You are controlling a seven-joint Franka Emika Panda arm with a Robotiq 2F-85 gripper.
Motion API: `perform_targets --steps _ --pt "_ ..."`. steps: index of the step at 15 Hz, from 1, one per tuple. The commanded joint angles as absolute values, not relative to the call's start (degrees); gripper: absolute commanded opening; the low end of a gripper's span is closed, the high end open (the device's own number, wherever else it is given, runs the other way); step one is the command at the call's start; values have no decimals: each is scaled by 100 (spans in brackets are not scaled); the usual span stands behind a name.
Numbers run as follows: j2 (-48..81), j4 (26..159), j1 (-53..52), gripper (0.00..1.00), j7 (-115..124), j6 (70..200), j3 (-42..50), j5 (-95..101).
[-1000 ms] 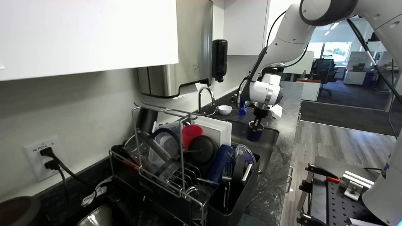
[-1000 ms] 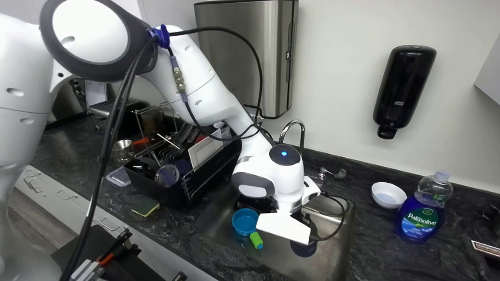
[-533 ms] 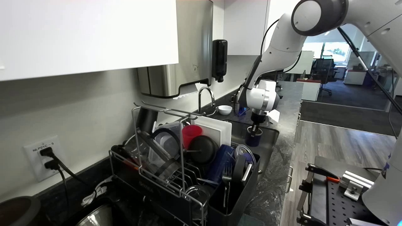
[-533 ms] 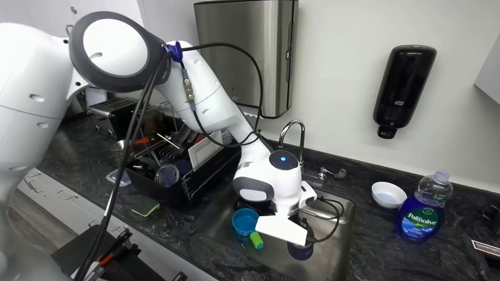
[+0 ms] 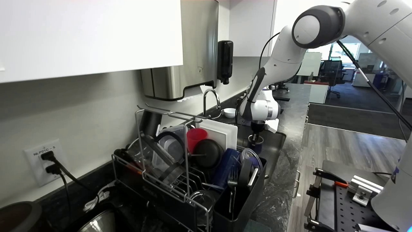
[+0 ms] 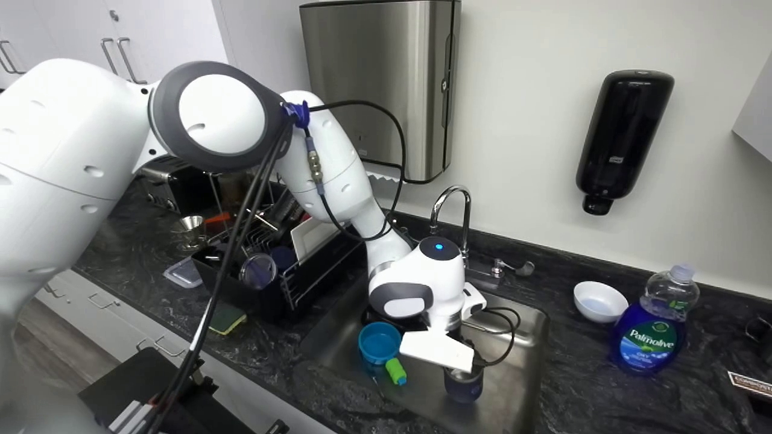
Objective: Remove the dark blue thermos from the dish rack and place it inside the sink
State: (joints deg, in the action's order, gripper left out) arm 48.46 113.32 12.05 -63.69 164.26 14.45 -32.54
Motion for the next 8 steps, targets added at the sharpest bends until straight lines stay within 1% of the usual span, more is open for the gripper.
perform_targets --steps 1,8 --pt "5033 11036 1748 2 -5457 16529 1031 -2037" --pt "5233 10675 2336 2 -4299 16426 650 -482"
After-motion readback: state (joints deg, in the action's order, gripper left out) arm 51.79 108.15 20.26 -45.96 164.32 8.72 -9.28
